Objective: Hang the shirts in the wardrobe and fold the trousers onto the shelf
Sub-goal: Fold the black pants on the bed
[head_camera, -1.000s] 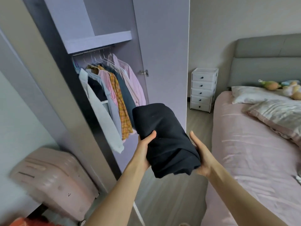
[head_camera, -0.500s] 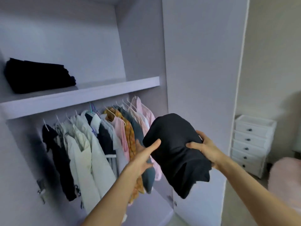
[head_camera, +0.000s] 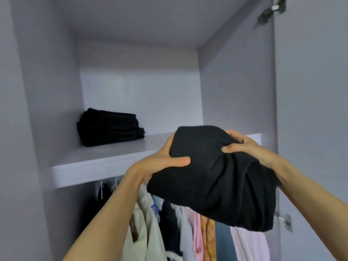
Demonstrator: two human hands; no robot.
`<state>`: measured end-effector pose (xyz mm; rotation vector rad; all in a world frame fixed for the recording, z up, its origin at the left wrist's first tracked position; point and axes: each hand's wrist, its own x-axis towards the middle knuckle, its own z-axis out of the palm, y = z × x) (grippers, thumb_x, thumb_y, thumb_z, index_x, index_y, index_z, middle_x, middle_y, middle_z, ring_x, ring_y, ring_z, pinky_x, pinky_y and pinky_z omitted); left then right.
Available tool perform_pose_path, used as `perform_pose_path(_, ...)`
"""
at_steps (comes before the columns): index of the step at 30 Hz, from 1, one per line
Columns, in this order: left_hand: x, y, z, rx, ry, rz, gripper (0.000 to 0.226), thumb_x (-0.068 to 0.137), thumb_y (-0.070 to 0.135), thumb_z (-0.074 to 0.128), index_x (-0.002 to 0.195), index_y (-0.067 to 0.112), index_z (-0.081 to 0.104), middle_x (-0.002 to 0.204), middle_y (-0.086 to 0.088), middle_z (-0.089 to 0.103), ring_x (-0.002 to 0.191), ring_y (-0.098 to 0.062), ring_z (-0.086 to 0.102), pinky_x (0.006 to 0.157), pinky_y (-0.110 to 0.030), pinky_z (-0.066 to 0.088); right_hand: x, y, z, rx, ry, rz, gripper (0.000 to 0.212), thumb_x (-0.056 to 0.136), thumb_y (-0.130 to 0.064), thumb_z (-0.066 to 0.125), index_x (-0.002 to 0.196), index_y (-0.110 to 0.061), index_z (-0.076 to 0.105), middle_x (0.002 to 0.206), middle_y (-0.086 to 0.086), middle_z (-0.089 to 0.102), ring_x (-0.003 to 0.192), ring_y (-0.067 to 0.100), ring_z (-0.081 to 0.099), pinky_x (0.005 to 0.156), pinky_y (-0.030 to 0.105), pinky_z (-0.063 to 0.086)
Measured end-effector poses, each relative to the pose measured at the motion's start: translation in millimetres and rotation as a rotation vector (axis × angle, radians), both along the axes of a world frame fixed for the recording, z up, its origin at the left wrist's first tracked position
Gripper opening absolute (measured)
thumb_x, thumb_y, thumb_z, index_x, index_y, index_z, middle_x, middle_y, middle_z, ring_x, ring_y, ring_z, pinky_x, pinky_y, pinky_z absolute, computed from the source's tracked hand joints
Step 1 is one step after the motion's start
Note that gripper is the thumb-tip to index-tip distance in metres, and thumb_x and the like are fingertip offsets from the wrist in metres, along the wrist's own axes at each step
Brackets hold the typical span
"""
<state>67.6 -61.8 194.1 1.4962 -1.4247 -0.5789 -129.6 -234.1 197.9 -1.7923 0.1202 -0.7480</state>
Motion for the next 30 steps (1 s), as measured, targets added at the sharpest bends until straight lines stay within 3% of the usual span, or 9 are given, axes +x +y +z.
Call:
perform_pose_path(5,51,-4,78,-0.179,-0.105,0.227,0.117,0.053,0.054,0.08,0.142,0.053,0.003,0.13,0.019,0.038,0.116,-0.005,0.049,0.099,-0.027,0.041,74,-25,75,-0.14,-0.105,0.107,0.038,0.071,-0.011,0.069,0.104,-0.03,0.066,0.108,-0.002,0.069,0.098,0.017,0.067,0.083,0.027,0.052)
perform_pose_path(8,83,-4,103,-0.162,-0.005,0.235,0.112,0.056,0.062,0.075,0.143,0.054,0.005,0.133,0.016,0.043,0.112,-0.011,0.056,0.092,-0.029,0.047,121,-37,112,-0.217,-0.116,0.19,0.04,0.08,-0.009,0.063,0.114,-0.03,0.06,0.113,-0.004,0.067,0.103,0.015,0.065,0.084,0.024,0.051)
perform_pose_path(12,118,-8,126,-0.302,0.091,0.314,0.083,0.058,0.044,0.081,0.13,0.046,0.039,0.114,0.012,0.063,0.091,-0.011,0.069,0.063,-0.023,0.056,186,-53,143,-0.267,-0.099,0.298,0.043,0.08,-0.014,0.063,0.121,-0.024,0.057,0.118,0.003,0.065,0.11,0.022,0.061,0.095,0.034,0.046)
perform_pose_path(18,183,-11,152,-0.53,-0.029,0.627,0.053,0.07,0.017,0.077,0.114,0.034,0.053,0.108,0.008,0.066,0.092,-0.011,0.067,0.067,-0.023,0.053,288,-63,181,-0.446,0.022,0.281,0.026,0.079,-0.02,0.059,0.103,-0.029,0.065,0.105,0.001,0.07,0.094,0.019,0.068,0.078,0.029,0.053)
perform_pose_path(23,256,-4,186,-0.618,-0.018,0.813,0.074,0.071,0.019,0.079,0.134,0.022,0.041,0.117,0.003,0.06,0.101,-0.015,0.061,0.082,-0.029,0.05,361,-44,213,-0.54,-0.049,0.26,0.025,0.087,-0.015,0.053,0.105,-0.027,0.065,0.111,0.0,0.068,0.096,0.014,0.066,0.081,0.026,0.053)
perform_pose_path(25,288,-5,199,-0.603,-0.014,0.856,0.073,0.072,0.02,0.078,0.134,0.019,0.041,0.119,0.0,0.059,0.102,-0.017,0.06,0.089,-0.032,0.048,393,-35,222,-0.667,-0.092,0.192,0.034,0.091,-0.018,0.049,0.122,-0.029,0.056,0.128,-0.005,0.058,0.108,0.009,0.058,0.086,0.018,0.044)
perform_pose_path(27,320,-10,210,-0.58,-0.006,0.905,0.059,0.074,0.019,0.077,0.124,0.016,0.045,0.113,-0.003,0.06,0.093,-0.015,0.061,0.078,-0.025,0.051,428,-32,226,-0.797,-0.13,0.039,0.048,0.092,-0.023,0.047,0.14,-0.025,0.04,0.143,-0.002,0.043,0.126,0.015,0.045,0.096,0.017,0.031)
perform_pose_path(29,348,-16,208,-0.548,0.028,0.957,0.043,0.079,0.018,0.073,0.112,0.017,0.046,0.106,-0.002,0.061,0.08,-0.011,0.06,0.06,-0.016,0.05,464,-34,213,-0.901,-0.089,-0.018,0.054,0.092,-0.028,0.045,0.144,-0.027,0.031,0.148,0.004,0.035,0.132,0.023,0.038,0.106,0.025,0.029)
perform_pose_path(30,360,-18,202,-0.494,0.029,1.016,0.041,0.083,0.02,0.07,0.116,0.015,0.046,0.111,-0.004,0.06,0.084,-0.014,0.06,0.065,-0.018,0.051,481,-36,201,-0.954,-0.031,-0.018,0.055,0.092,-0.032,0.044,0.145,-0.029,0.027,0.151,0.006,0.029,0.135,0.026,0.034,0.111,0.031,0.027)
